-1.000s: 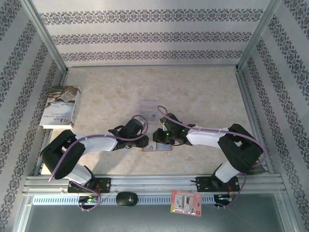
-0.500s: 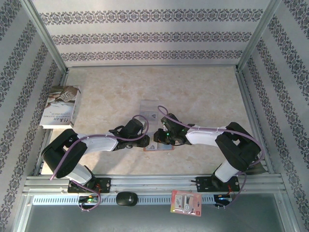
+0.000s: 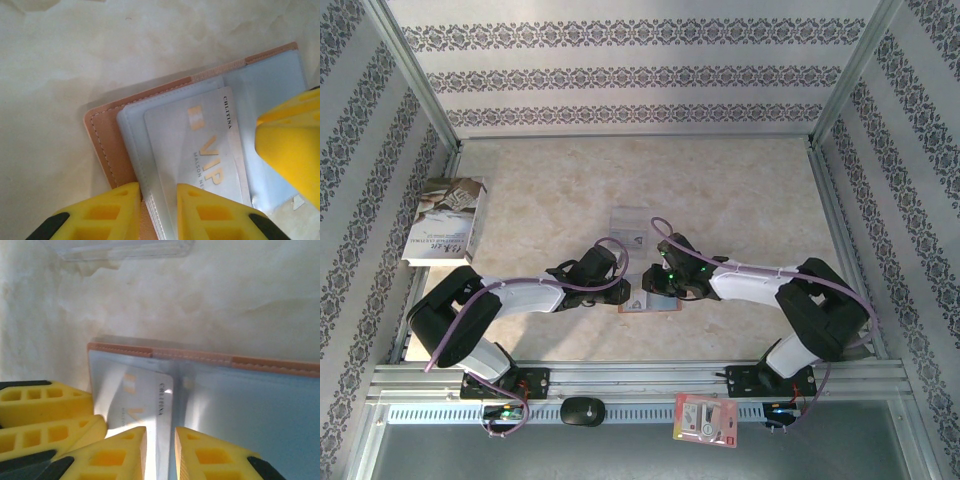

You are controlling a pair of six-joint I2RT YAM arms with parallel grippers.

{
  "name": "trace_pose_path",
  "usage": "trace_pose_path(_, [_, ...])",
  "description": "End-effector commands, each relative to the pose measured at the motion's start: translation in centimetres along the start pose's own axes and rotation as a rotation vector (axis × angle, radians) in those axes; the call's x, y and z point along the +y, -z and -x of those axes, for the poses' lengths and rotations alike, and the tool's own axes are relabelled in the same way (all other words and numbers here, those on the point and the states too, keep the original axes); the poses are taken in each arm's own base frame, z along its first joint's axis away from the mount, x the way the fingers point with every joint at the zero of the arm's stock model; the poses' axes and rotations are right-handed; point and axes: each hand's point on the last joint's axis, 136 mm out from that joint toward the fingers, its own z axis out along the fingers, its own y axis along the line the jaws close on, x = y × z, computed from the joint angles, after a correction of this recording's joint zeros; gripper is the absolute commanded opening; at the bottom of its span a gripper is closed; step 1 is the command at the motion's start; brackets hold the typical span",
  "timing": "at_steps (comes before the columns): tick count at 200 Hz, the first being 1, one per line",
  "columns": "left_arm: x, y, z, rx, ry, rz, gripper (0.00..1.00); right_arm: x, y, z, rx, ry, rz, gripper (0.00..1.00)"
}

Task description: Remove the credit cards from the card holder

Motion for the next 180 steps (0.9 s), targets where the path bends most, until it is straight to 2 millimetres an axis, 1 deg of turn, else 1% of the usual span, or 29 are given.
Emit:
trace_pose_path(1, [3.0, -0.6, -3.2, 0.110, 0.038, 0.095, 0.23, -1.3, -0.7, -0.1, 0.012, -0.002, -0.042, 0.22])
trace_pose_path(19, [3.1, -0.7, -3.4, 0.120, 0.036, 0.101, 0.23, -1.3, -0.9, -0.1, 0.015, -0.002, -0.043, 0.23])
trace_pose_path(54, [3.0, -1.0, -3.6, 0.136, 0.040, 0.091, 0.21, -0.5, -1.2, -0.2, 0.027, 0.011, 0.001, 0.22])
trace_pose_path(75, [2.8, -1.1, -3.6, 0.139, 0.041, 0.083, 0.20, 0.4, -1.2, -0.2, 0.028, 0.019, 0.052, 0.22])
trace_pose_path(96, [2.8, -1.1, -3.6, 0.138, 0.043, 0.082, 0.20, 0.7, -1.4, -0.2, 0.034, 0.019, 0.074, 0.18])
trace_pose_path(113, [2.8, -1.0, -3.6, 0.138, 0.045, 0.085, 0.19, 0.5, -1.5, -0.4, 0.037, 0.015, 0.072, 0.14])
trace_pose_path(133, [2.9, -0.8, -3.6, 0.134, 0.045, 0.091, 0.19, -0.2, -1.3, -0.3, 0.024, 0.001, 0.054, 0.11])
trace_pose_path(152, [3.0, -0.8, -3.8, 0.138, 0.050, 0.093, 0.19, -0.8, -1.1, -0.3, 0.012, -0.007, 0.043, 0.06])
trace_pose_path(165, [3.2, -0.9, -3.9, 0.141, 0.057, 0.096, 0.18, -1.1, -0.8, -0.3, 0.004, -0.010, 0.041, 0.00])
trace_pose_path(180, [3.5, -0.9, -4.0, 0.142, 0.070, 0.095, 0.18, -1.4, -0.5, -0.4, -0.004, -0.011, 0.039, 0.00])
